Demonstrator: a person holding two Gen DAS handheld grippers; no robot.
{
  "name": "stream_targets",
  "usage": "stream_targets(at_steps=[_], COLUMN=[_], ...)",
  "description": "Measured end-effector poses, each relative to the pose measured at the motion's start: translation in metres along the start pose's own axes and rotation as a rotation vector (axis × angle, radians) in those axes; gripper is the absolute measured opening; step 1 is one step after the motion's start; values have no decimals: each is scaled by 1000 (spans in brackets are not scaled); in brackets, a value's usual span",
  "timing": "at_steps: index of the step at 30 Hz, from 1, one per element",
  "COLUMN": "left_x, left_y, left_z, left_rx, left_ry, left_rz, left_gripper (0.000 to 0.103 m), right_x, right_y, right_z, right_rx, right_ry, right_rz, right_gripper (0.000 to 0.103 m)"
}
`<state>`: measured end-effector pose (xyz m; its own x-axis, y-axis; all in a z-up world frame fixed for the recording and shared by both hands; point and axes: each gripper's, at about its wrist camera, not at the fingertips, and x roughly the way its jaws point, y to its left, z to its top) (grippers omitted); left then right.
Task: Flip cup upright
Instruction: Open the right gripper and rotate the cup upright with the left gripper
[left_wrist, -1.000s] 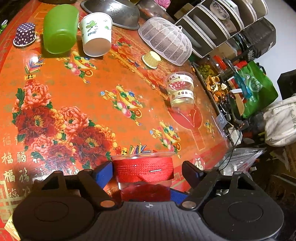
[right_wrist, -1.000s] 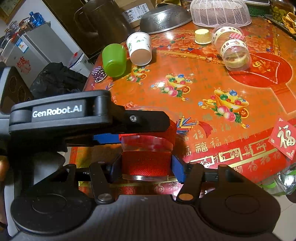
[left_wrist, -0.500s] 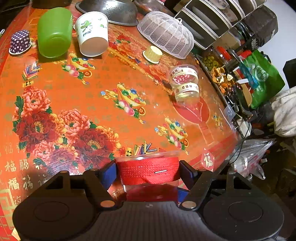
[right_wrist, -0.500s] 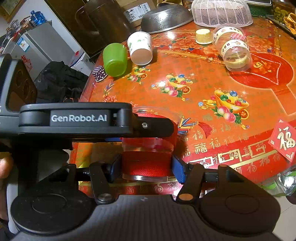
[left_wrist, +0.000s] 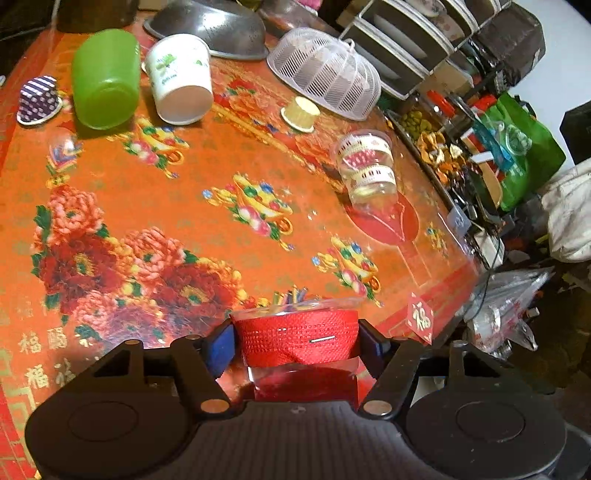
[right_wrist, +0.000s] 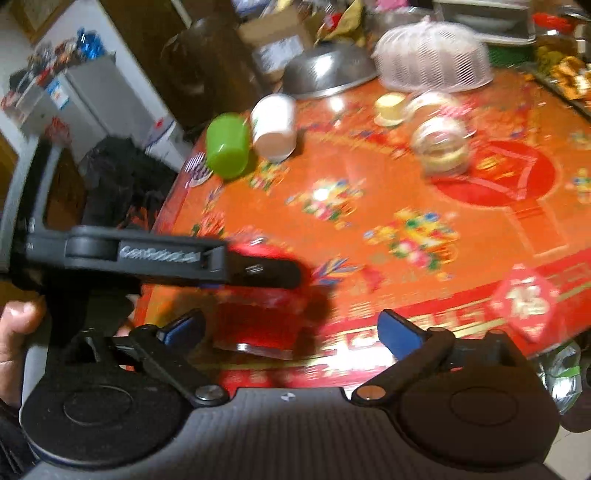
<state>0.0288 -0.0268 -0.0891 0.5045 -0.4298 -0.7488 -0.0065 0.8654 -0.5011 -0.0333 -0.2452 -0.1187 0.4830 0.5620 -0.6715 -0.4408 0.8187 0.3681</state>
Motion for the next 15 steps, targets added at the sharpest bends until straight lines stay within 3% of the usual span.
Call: stream_targets(at_steps=[8,11,15], left_x=[-20,-46,-77], left_y=[0,-10,-17], left_z=[0,-9,-46], left_rx=[24,101,214], left_ry=[-129,-289,-596], left_rz=[-31,-15,14], left_gripper=[70,70,70], right_x=[-29,-34,-32], right_y=[-38,-41,-42], right_z=[-18,-24,-30], right_rx=[133,140,138], right_ry=[-153,-215,-272], right_rz=[41,40,53], right_gripper=[102,102,102])
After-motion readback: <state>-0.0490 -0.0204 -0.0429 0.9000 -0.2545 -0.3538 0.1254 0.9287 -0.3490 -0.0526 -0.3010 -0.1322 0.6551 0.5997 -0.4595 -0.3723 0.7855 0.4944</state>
